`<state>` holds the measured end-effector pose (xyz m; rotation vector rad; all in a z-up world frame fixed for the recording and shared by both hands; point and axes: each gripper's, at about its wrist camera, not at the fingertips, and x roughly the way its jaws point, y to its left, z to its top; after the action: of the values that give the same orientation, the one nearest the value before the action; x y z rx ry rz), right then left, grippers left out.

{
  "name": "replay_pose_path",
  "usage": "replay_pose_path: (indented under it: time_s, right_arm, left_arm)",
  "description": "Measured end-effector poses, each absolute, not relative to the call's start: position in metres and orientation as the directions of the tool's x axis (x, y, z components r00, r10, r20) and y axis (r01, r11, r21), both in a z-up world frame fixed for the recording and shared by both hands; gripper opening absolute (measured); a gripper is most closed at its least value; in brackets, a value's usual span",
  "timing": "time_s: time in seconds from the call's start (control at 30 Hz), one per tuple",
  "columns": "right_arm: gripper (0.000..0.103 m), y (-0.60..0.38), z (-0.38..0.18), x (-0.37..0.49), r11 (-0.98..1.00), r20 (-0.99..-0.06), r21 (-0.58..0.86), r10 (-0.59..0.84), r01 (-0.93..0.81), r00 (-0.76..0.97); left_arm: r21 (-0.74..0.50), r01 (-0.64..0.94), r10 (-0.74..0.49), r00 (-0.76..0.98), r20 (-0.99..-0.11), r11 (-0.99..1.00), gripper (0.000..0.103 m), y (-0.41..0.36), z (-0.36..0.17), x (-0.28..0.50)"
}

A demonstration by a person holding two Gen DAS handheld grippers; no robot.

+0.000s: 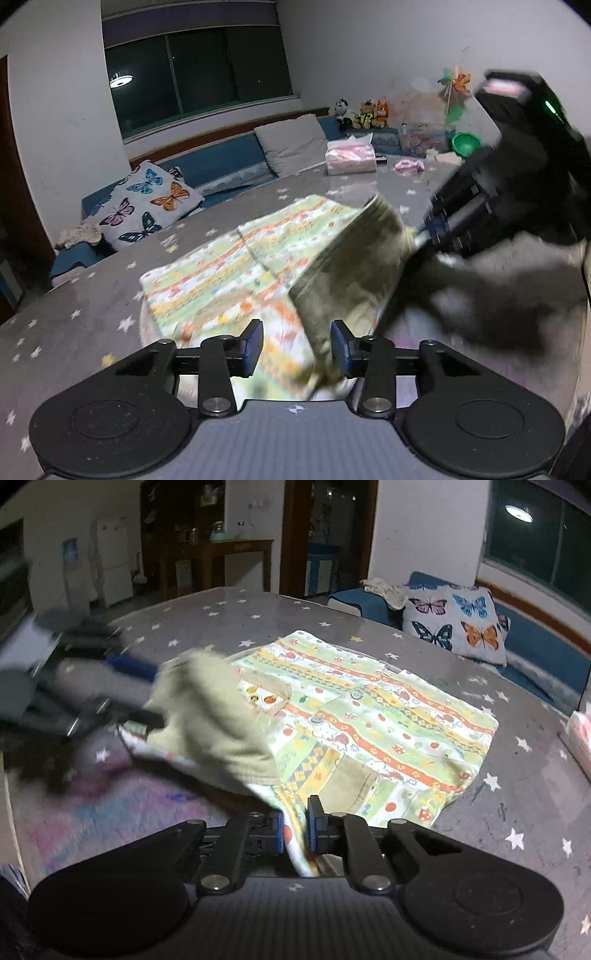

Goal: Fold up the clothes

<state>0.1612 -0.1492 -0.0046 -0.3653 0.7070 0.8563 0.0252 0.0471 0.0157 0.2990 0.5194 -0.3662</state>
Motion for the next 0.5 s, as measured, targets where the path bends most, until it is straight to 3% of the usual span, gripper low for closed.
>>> replay_pose_path:
  time_s: [0.2,0.4,0.43,0.5]
  right_arm:
    - [0.010,-0.150,0.008,0.173,0.638,-0.683,0.027,0.574,-0.769,0.452]
    - [0.010,-0.148,0.013,0.174,0.655,-0.676,0.035,0.571,-0.755,0.465]
    - [0.010,-0.148,0.013,0.173,0.658,-0.675,0.033,0.570,-0.753,0.469]
    - [0.010,-0.148,0.013,0.171,0.662,-0.671,0.029,0.568,-0.749,0.476]
  left_arm:
    - [0.271,0.426,-0.230,0.810,-0.540,0.863,0.057,0.046,0.002,0.001]
    - [0.389,0.421,-0.167,0.825,-0.540,0.820,0.057,0.036,-0.016,0.009]
    - [0.406,0.414,-0.152,0.828,-0.540,0.815,0.056,0.037,-0.019,0.011]
    - [0.436,0.402,-0.124,0.833,-0.539,0.805,0.035,0.040,-0.023,0.016]
